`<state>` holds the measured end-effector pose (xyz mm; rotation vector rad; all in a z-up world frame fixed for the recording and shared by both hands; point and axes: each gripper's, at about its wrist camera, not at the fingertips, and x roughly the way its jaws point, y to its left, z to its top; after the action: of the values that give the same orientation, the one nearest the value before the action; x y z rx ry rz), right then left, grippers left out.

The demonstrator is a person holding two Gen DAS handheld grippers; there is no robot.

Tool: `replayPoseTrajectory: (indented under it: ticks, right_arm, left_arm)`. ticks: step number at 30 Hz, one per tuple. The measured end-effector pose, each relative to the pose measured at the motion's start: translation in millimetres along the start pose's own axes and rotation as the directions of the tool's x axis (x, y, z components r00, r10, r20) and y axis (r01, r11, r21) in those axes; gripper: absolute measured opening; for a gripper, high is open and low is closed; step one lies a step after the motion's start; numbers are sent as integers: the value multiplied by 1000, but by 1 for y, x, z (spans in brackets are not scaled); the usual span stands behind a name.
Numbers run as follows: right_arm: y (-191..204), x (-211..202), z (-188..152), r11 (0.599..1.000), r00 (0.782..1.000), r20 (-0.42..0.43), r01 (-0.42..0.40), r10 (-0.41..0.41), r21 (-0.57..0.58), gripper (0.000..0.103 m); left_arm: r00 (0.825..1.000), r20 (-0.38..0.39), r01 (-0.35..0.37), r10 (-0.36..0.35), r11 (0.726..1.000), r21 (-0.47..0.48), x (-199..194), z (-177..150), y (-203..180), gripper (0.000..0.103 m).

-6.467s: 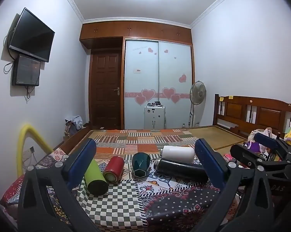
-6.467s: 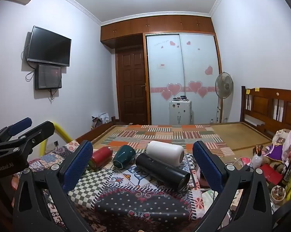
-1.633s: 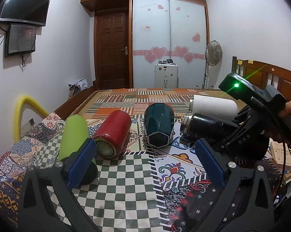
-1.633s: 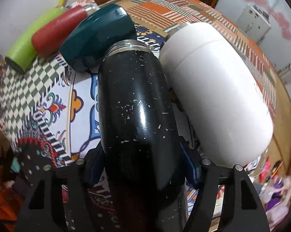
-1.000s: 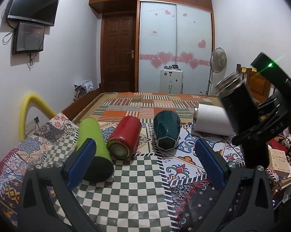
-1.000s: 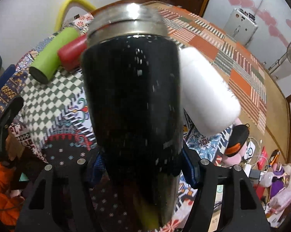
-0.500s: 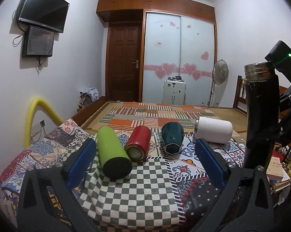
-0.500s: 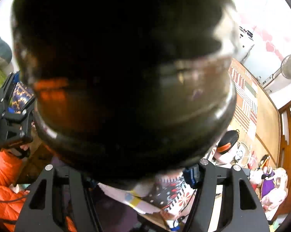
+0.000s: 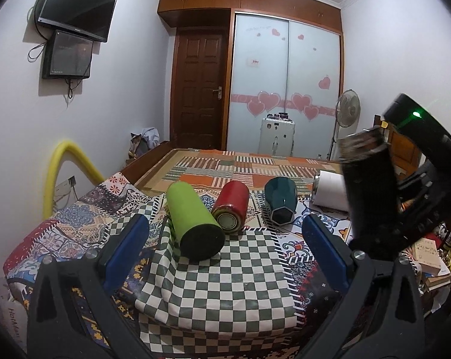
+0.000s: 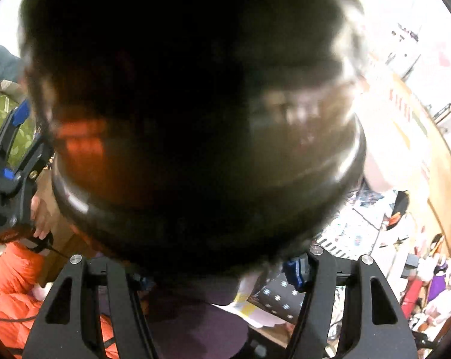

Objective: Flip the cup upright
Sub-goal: 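Lift the black thermos with the right gripper and rotate it, then bring the left gripper to the thermos and grasp it from the right gripper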

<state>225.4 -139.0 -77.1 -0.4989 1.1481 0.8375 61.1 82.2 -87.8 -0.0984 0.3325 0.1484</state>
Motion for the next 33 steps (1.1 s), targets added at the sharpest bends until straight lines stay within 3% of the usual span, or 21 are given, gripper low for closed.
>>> replayPoseTrajectory:
  ticks: [6,8,16,23,27,30,33]
  right_arm:
    - [-17,32,21,998,999,8,-38,37,54,62]
    - [-2,46,22,996,998,-18,-53,55,66,62]
    - [-11,101,25,995,992,-105,-57,66,83,61]
    - [-7,115,16,994,989,-129,-64,75,92,62]
    - [0,104,20,995,993,-87,-68,75,72,62]
    - [6,85,15,996,997,-39,-66,68,53,75]
    - [5,64,-1,999,999,42,-37,35,34,75]
  left_arm:
    - [1000,-20,-3,3,1000,-8,15,-1,2,103]
    - [1000,-27,-7,6,1000,-8,19,-2,3,103]
    - [998,-54,-30,30,999,14,37,-6,-1,103]
    - [994,-112,18,-16,1000,20,49,-4,-12,103]
    - [989,-143,26,-23,1000,15,52,2,-16,103]
    - [985,-171,38,-36,999,7,56,10,-17,103]
    - [974,-217,71,-69,997,-2,62,20,-21,103]
